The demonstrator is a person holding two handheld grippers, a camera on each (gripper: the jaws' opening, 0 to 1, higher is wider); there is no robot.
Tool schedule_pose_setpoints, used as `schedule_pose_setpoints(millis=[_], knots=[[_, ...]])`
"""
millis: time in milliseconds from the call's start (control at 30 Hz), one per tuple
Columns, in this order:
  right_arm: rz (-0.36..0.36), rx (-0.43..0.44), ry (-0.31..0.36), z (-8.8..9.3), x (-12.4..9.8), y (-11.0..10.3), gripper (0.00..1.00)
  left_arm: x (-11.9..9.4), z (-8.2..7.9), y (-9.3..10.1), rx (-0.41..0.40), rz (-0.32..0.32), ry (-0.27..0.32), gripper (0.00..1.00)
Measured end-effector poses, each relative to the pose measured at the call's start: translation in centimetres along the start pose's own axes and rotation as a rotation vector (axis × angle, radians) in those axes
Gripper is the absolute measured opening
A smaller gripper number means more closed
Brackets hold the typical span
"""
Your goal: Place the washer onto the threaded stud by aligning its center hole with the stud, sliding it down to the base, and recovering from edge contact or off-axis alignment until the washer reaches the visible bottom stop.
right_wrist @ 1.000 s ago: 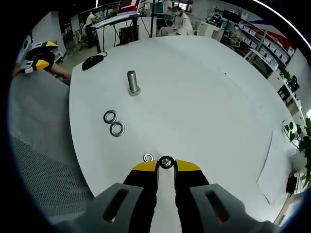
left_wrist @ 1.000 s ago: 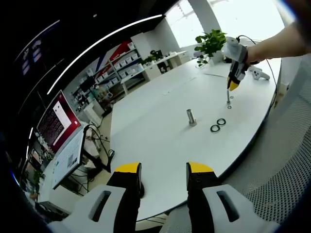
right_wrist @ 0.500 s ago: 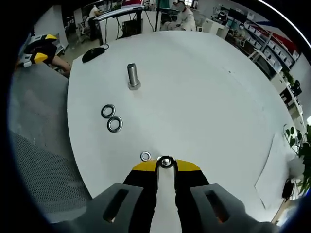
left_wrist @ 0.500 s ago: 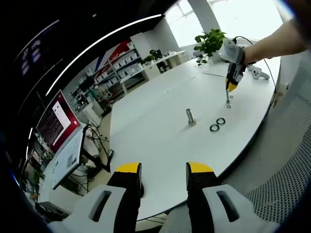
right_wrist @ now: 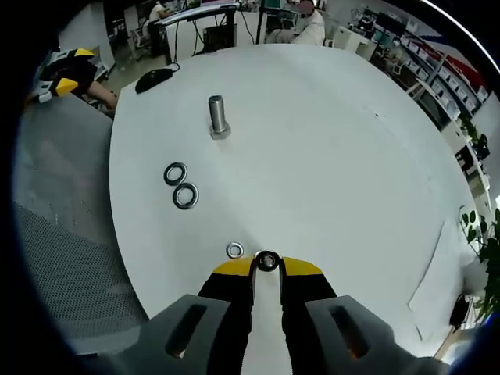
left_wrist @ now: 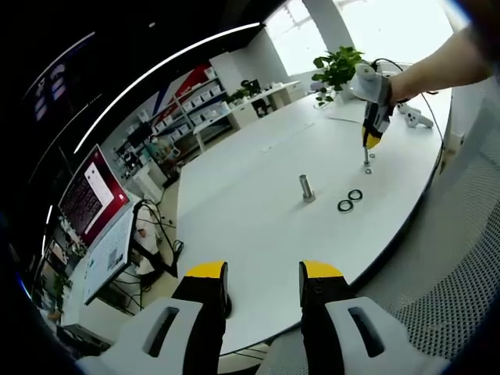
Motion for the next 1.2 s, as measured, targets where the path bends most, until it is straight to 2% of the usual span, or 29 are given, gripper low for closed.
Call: schedule_pose_setpoints(millis=[767, 1200], knots=[[-0.011, -0.018, -0.056, 0.6, 1.8, -0.3, 0.14, 0.0, 0.0, 0.0, -0.002, -0.001, -0.003, 0.35], [-0.02, -0.015, -0.08, 1.6, 2.8, -1.0, 0.14, 0.0, 0.0, 0.0, -0.001, 0.002, -0.007, 0.35]])
Point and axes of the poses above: the point that each gripper's makers call its tool centre point, and the gripper's own axes: x roughly forward along the fingers, y roughly to its right, z roughly out of its underside, the point moved 9 cm from there along -x, roughly backward along the fingers, and after that the axes turned 8 degrees about x, right-handed, at the moved point
